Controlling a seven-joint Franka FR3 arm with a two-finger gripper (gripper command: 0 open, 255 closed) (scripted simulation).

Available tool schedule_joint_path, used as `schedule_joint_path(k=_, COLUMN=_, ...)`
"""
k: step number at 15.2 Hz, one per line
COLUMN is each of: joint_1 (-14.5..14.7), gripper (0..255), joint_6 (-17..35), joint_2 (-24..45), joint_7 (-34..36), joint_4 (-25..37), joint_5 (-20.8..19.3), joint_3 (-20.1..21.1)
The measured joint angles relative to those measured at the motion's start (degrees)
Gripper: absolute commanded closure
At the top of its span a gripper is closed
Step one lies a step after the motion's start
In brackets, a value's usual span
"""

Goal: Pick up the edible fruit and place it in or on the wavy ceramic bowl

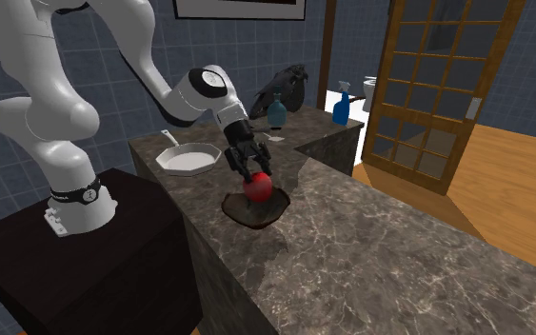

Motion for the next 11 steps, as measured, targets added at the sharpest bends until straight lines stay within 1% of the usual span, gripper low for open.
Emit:
schedule_joint_path(k=1, joint_1=-0.97, gripper=255, joint_6=0.82, joint_2=-0.89, joint_7=-0.04, joint_4=-0.01, joint_5=0.50, joint_3=0.81)
schedule_joint_path(k=2, joint_1=-1.29, gripper=255, joint_6=1.10, joint_2=-1.19, joint_7=-0.03, joint_4=-0.03, joint_5=0.65, joint_3=1.08)
schedule_joint_path(k=6, joint_1=-1.59, gripper=255, joint_6=1.35, joint_2=-1.45, joint_7=-0.05, joint_4=-0.03, joint_5=0.81, joint_3=1.33)
schedule_joint_path(k=7, joint_1=-1.59, gripper=0, joint_6=1.36, joint_2=-1.45, joint_7=-0.05, joint_4=-0.03, joint_5=0.82, joint_3=1.34)
schedule_joint_path(k=11, joint_1=-1.60, gripper=0, joint_6=1.36, joint_2=-1.46, joint_7=-0.05, joint_4=-0.02, joint_5=0.82, joint_3=1.34)
